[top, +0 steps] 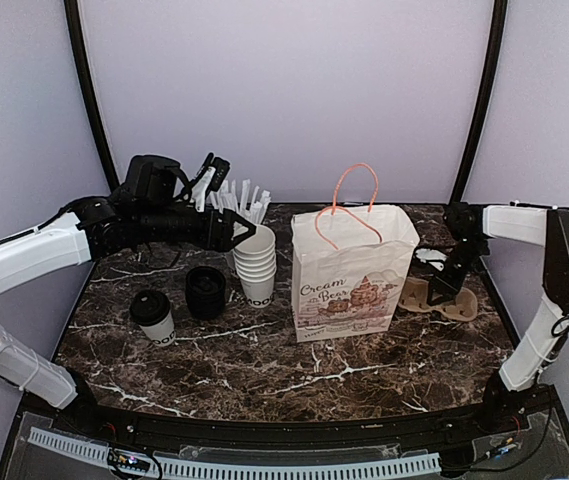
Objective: Pack the takeout coffee
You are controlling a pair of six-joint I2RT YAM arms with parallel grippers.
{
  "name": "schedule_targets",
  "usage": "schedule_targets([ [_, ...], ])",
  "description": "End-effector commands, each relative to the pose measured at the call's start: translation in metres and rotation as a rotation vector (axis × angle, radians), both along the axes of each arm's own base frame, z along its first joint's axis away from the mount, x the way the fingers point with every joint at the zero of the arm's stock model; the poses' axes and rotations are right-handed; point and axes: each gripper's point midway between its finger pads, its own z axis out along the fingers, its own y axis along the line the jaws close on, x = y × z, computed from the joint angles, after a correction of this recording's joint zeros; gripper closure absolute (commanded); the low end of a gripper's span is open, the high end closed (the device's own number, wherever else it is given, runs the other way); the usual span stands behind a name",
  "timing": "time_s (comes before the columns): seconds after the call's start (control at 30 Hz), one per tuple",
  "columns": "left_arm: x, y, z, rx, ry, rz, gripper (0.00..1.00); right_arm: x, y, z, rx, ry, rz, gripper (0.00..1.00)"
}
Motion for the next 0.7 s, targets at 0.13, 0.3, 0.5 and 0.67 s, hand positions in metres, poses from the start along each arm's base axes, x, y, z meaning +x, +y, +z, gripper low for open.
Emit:
schedule_targets([
  [0.13,-0.002,0.002,0.007,-0.015,-0.021,-0.001,0.27,-0.005,0.005,0.003,-0.018,-0.007,0.04,0.51],
  [0.3,-0.003,0.003,0.007,-0.016,-0.019,0.0,0.27,-0.006,0.003,-0.001,-0.032,0.001,0.05,0.51],
  [0.5,-0.004,0.005,0.006,-0.013,-0.018,0.004,0.27,-0.002,-0.002,-0.005,-0.061,-0.008,0.051,0.6],
  [0.67,-0.005,0.006,0.005,-0.017,-0.018,0.008,0.27,0.005,-0.003,0.0,-0.06,-0.026,-0.01,0.67],
])
